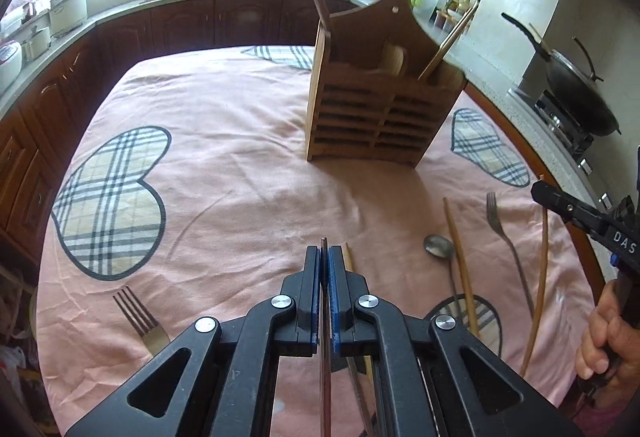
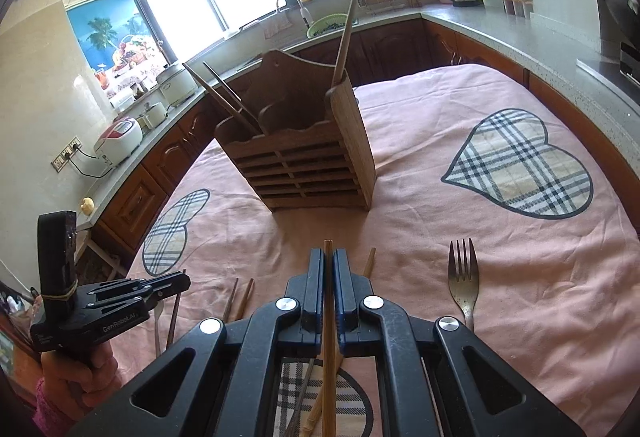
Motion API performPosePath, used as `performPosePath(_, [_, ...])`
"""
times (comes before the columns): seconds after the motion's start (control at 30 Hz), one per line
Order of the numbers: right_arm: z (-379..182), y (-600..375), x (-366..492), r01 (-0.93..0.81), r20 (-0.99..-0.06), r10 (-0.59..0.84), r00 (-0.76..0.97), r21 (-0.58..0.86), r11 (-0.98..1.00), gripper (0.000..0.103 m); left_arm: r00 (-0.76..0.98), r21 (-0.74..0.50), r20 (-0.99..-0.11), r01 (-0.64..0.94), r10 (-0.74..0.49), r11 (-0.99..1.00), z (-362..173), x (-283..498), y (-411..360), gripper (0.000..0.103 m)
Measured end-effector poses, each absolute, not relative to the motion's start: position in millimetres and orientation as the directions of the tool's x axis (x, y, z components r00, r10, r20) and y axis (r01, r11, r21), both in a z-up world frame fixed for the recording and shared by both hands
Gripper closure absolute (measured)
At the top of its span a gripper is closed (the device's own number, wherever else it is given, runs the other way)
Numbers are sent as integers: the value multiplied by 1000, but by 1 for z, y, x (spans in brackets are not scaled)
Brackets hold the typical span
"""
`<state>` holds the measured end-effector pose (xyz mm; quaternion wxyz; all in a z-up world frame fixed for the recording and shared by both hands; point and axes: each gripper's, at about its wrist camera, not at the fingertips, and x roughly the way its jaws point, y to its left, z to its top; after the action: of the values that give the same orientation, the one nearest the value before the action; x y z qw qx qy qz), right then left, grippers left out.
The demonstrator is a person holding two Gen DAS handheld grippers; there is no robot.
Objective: Organize utensils
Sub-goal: 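Lift the held chopsticks with both tools and carry them over the wooden holder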
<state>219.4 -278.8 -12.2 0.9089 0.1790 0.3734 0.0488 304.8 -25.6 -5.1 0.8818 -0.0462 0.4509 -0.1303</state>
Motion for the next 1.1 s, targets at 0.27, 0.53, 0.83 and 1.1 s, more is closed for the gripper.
performPosePath(0.27, [23, -275, 208, 15, -605, 209, 768, 343, 939, 99, 659, -223, -692, 194, -296, 955, 46, 266, -8, 101])
performPosePath(0.53, [43, -275, 201, -2, -572, 201, 795, 330, 944, 99, 699, -236, -645, 202, -309, 950, 71, 238, 4, 101])
performPosePath(0.83, [62, -278, 197, -8, -531, 187, 827, 320, 947, 99, 737, -247, -600, 201, -312, 948, 90, 231, 13, 101])
performPosePath(1.1, [79, -284, 199, -11, -491, 175, 854, 319, 948, 99, 761, -269, -563, 198, -321, 942, 99, 236, 19, 101])
